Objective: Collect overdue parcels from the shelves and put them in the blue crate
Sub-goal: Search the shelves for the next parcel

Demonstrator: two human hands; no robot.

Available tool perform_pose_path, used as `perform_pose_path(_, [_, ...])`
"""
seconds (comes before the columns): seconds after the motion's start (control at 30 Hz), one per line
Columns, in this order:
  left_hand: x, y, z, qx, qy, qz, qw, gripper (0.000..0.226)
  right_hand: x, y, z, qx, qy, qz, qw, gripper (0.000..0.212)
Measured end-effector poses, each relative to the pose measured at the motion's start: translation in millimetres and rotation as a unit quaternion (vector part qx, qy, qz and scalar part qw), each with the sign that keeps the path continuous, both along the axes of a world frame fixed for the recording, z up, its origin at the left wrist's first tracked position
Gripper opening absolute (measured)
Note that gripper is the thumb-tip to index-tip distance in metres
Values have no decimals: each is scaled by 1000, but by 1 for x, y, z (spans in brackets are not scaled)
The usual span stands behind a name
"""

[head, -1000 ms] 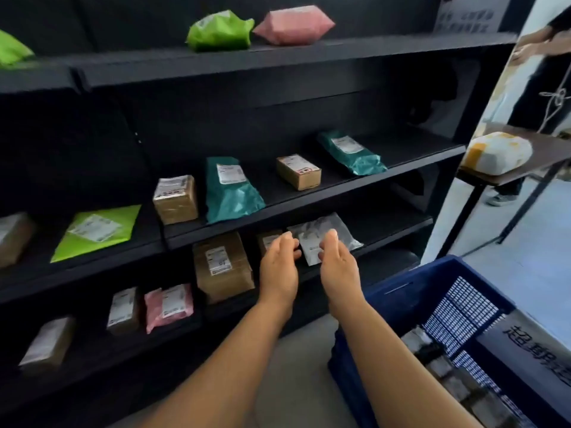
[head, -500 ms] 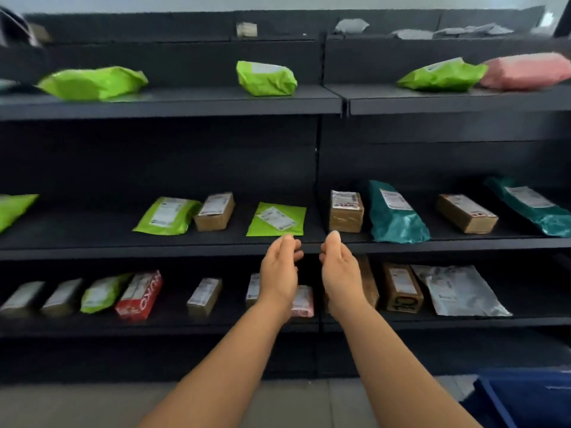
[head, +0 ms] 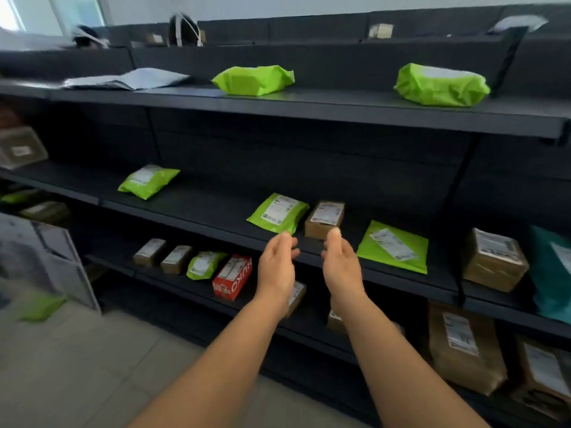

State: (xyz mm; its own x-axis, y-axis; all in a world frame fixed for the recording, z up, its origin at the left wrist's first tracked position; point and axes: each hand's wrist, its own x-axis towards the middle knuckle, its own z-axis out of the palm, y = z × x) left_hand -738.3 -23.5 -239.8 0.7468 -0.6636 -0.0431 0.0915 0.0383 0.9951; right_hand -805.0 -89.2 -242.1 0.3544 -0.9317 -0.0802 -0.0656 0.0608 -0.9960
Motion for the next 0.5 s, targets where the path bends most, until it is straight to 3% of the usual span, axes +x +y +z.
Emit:
perform_pose_path(0.3, [110,-68,-7,26,-3,46,999,16,117,-77,-13,43,-8,34,998,52])
perform_pose_path(0.5, [172,-111,-21,60,10,70,996,28,173,-127,-33,75,29,30,996,56])
